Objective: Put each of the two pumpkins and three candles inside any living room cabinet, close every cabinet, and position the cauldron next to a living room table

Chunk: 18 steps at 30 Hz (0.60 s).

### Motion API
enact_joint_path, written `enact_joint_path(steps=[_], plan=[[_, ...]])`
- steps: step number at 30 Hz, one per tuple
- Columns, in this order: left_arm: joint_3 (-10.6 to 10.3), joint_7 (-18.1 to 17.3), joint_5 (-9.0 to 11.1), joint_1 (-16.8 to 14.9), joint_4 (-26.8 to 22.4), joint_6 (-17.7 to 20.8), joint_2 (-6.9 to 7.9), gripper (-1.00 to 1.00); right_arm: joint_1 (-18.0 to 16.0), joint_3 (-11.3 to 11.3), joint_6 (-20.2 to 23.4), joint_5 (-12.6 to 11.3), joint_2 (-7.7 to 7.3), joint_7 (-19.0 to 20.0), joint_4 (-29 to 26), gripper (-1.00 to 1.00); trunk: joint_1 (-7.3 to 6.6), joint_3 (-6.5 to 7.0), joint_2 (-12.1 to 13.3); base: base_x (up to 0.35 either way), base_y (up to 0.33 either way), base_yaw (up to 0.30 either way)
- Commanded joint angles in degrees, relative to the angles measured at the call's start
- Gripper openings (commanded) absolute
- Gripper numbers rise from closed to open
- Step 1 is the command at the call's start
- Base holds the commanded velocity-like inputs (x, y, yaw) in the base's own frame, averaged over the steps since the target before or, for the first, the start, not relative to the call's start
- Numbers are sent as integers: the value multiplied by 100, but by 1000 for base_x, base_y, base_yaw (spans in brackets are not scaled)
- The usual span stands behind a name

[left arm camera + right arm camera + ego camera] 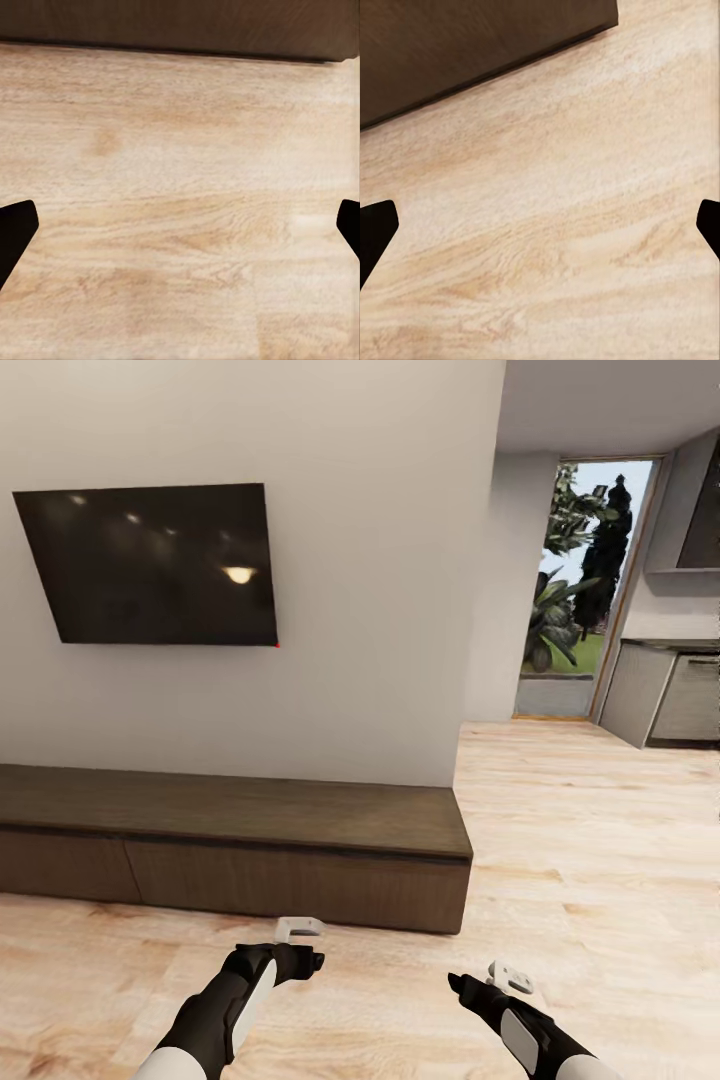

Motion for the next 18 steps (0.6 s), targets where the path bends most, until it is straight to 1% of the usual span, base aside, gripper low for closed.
enact_joint_path(steps=[1,6,10,13,16,18], plan=[[-8,17,58,-2,-8,29,2,100,-1,-16,33,-52,1,19,-9,100,-1,-6,-3,1,0,-34],[-7,17,58,-2,-8,29,2,100,-1,-16,35,-51,2,19,-9,100,-1,-5,-3,-7,4,-10],[-6,13,58,-2,-18,29,2,100,-1,-16,30,-51,-5,19,-16,100,-1,-4,-3,-80,139,-14],[-2,15,58,-2,-42,29,2,100,-1,-9,28,-51,-7,19,-18,100,-1,3,-3,-30,63,-169],[-1,11,58,-2,-45,29,2,100,-1,-8,28,-51,-7,19,-18,100,-1,12,-3,-16,26,-236],[-4,11,58,-2,-44,29,2,100,-1,-7,26,-51,-7,19,-18,100,-1,19,-3,-94,132,-230]])
